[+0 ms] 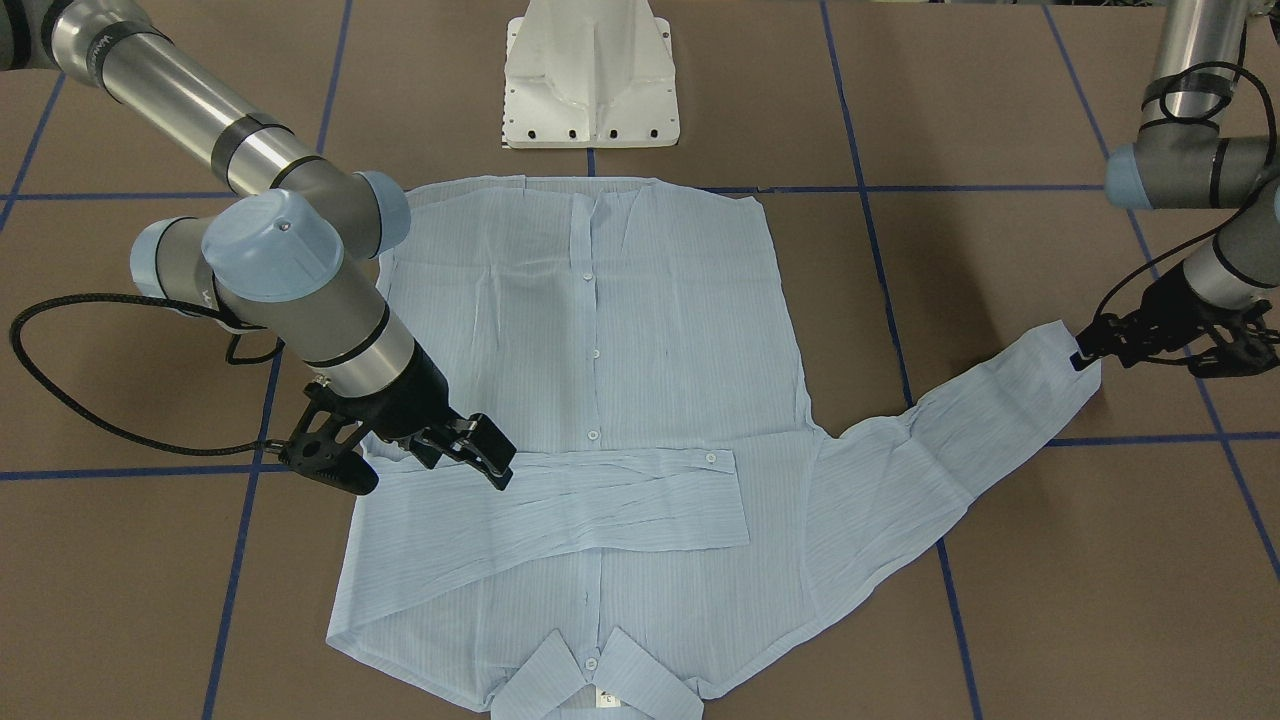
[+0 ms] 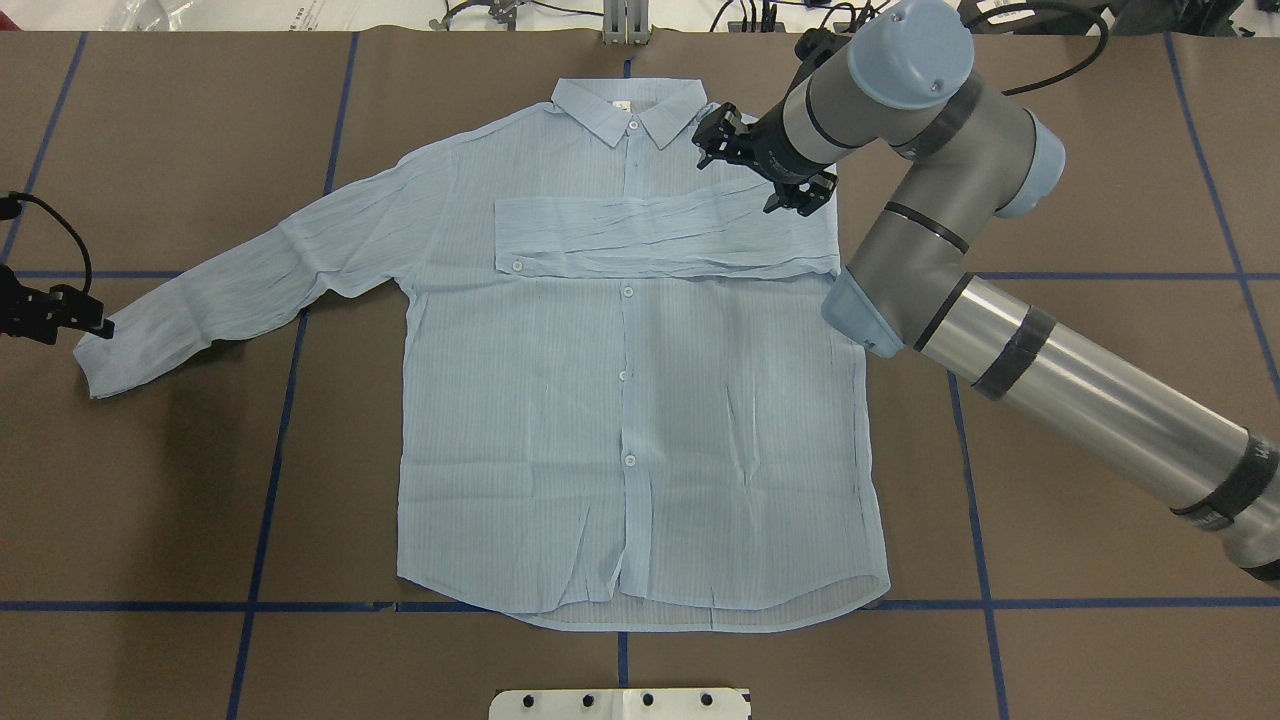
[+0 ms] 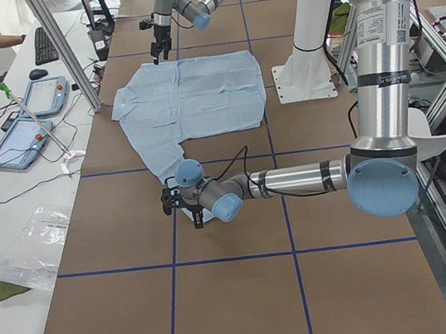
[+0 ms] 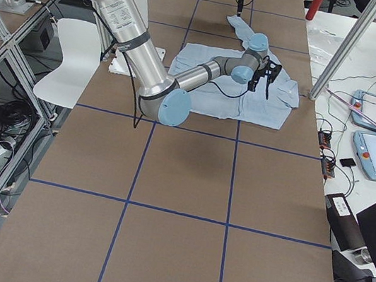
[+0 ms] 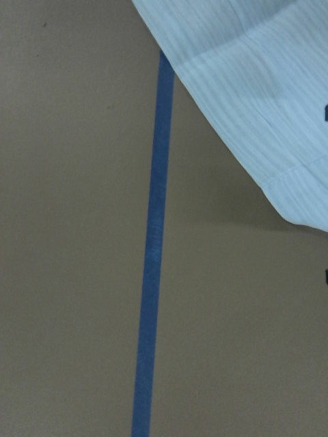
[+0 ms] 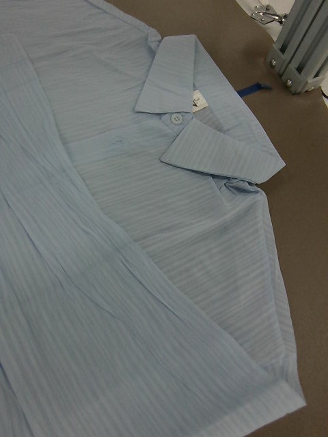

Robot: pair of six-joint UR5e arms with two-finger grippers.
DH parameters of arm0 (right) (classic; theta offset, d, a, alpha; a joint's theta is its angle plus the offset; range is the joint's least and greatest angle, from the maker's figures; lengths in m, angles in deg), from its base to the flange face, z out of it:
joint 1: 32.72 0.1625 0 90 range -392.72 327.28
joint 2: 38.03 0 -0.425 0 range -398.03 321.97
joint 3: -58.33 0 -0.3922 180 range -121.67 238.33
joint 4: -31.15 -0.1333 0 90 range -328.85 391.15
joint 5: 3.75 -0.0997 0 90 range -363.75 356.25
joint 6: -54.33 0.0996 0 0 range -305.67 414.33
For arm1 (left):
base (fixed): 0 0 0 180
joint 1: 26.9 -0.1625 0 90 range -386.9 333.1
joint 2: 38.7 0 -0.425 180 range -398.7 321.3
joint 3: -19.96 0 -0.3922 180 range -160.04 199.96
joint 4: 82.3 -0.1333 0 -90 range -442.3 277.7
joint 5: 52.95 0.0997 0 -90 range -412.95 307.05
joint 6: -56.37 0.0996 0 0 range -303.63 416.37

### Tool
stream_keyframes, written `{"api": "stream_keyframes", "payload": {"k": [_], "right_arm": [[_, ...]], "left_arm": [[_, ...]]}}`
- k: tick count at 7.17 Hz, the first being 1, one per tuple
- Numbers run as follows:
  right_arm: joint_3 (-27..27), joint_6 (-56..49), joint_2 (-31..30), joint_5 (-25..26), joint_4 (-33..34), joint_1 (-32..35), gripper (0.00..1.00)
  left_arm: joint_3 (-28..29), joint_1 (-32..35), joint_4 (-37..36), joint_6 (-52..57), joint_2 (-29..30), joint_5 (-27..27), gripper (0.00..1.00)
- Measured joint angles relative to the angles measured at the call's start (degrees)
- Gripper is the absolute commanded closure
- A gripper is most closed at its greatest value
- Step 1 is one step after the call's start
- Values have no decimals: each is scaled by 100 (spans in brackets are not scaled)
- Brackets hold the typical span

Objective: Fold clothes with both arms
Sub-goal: 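Release the sleeve and raise the right gripper while the left arm approaches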

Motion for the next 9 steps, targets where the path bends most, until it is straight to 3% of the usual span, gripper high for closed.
{"api": "stream_keyframes", "payload": {"k": [5, 6, 7, 8, 9], "right_arm": [[141, -32, -109, -84, 26, 67, 1], [143, -33, -106, -78, 31, 66, 1], [144, -34, -105, -76, 33, 67, 1], [144, -34, -105, -75, 33, 67, 1], [147, -34, -99, -74, 36, 67, 1]], "left_arm": [[87, -123, 7, 0, -7, 31, 37], [107, -126, 7, 1, -9, 37, 48], [135, -128, 7, -1, -10, 44, 65], [147, -129, 7, -12, -10, 50, 100], [148, -129, 9, -42, -9, 52, 100]]}}
